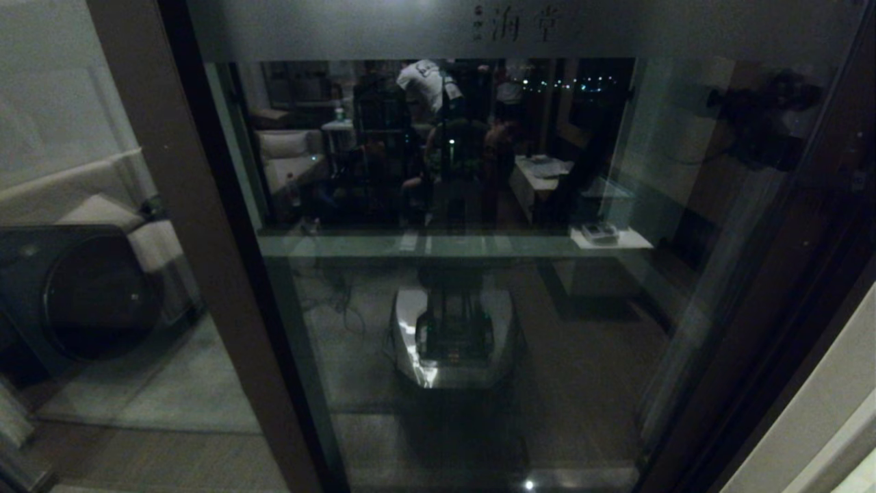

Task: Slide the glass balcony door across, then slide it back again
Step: Open the slid door

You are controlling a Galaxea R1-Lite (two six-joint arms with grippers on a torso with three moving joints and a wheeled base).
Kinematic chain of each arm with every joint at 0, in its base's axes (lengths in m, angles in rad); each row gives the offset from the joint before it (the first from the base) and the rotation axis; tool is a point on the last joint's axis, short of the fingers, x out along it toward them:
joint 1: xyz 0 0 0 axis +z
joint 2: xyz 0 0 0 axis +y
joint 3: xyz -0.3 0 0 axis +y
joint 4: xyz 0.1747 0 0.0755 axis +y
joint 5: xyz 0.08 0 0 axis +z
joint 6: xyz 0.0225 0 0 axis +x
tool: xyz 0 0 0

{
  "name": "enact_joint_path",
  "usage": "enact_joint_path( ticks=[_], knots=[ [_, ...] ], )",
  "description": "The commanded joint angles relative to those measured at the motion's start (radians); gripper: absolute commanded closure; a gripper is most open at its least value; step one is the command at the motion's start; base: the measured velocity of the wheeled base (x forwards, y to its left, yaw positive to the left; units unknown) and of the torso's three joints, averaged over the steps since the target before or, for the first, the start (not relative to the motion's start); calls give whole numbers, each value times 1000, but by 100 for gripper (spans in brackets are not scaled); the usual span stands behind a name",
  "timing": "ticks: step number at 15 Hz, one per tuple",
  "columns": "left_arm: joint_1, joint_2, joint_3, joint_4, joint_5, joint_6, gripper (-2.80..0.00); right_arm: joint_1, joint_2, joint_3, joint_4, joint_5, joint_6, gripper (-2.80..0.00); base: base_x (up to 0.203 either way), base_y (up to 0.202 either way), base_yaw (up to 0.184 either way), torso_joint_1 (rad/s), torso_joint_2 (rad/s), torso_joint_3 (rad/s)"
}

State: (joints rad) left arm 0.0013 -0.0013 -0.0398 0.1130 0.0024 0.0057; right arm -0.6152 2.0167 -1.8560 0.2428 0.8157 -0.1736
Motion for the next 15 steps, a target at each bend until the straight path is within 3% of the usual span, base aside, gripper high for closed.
enact_joint_path(
  ticks=[1, 15],
  knots=[
    [0, 0, 0, 1, 1, 0, 0, 9, 8, 3, 1, 5, -1, -280, 0, 0, 0, 0, 0, 0],
    [0, 0, 0, 1, 1, 0, 0, 49, 27, 4, 0, 8, 23, -280, 0, 0, 0, 0, 0, 0]
  ],
)
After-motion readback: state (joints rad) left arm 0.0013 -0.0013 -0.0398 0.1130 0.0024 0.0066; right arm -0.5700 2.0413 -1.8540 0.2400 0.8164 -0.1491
